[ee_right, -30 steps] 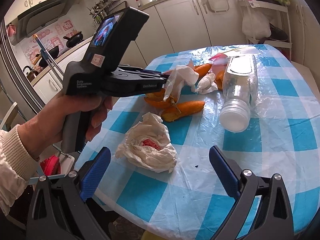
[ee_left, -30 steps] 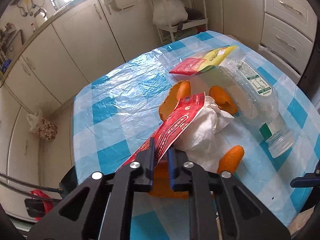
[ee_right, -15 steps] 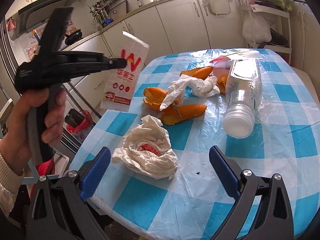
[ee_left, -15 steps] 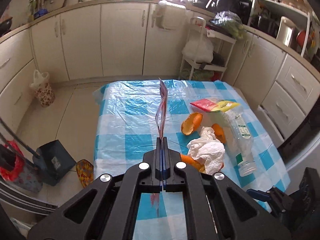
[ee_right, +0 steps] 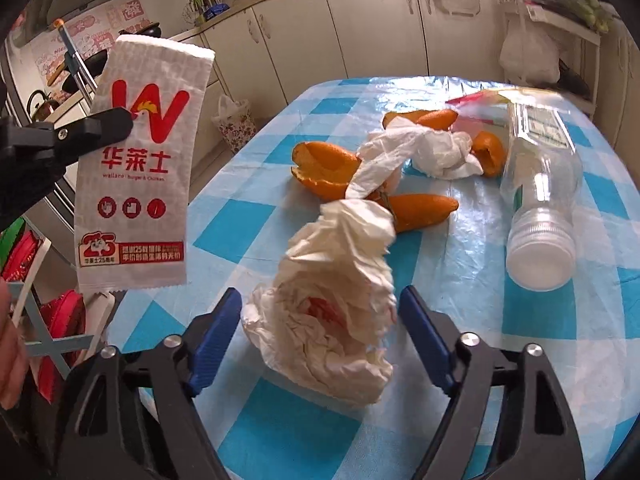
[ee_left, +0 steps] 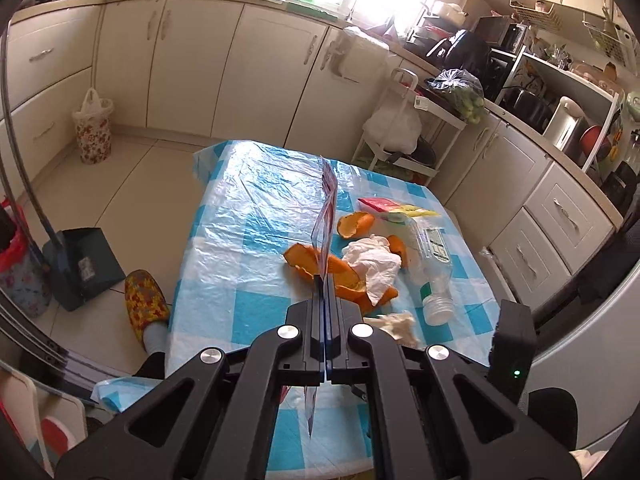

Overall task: Collect trash
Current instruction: 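Grasp the crumpled tissue with the right tool while the left tool holds the wrapper, then carry wrapper and tissue over the yellow bucket and open both tools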

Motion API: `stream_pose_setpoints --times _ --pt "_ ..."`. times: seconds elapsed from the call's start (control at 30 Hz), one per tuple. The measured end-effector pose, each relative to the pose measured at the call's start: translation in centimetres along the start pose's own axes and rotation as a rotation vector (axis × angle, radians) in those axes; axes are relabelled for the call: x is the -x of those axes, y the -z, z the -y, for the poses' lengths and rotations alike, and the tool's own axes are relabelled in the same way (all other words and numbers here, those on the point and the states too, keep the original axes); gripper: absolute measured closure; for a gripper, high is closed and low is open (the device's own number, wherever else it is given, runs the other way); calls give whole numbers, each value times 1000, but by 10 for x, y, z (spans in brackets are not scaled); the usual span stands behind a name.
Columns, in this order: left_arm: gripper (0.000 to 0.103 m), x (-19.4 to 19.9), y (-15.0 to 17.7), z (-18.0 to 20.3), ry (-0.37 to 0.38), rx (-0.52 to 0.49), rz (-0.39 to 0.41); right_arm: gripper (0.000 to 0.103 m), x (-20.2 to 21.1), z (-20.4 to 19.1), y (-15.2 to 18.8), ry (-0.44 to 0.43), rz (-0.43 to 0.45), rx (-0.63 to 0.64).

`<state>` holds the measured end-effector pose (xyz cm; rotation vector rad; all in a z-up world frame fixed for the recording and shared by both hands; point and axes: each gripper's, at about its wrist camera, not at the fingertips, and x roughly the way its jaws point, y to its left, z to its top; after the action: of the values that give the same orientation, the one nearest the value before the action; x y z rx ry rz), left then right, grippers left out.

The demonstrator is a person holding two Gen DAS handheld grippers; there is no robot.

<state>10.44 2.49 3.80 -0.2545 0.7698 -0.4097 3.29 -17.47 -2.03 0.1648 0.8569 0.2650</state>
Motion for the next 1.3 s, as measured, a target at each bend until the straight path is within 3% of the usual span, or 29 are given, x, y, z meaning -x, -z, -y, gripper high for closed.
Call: stream_pose_setpoints --times 0.1,0.27,0.57,0.9,1.1,1.3 --pt "102 3 10 2 20 28 -5 59 4 0 1 -20 -6 2" --pt "102 10 23 11 37 38 -13 66 28 8 5 -31 26 -16" --pt "102 40 40 40 62 26 11 66 81 12 17 -48 98 -33" --pt "102 75 65 84 40 -58 34 66 135 15 57 -38 148 -66" --pt "102 97 79 108 19 -122 56 65 149 12 81 -27 120 -54" --pt "102 110 99 121 24 -150 45 64 143 2 102 -12 32 -21"
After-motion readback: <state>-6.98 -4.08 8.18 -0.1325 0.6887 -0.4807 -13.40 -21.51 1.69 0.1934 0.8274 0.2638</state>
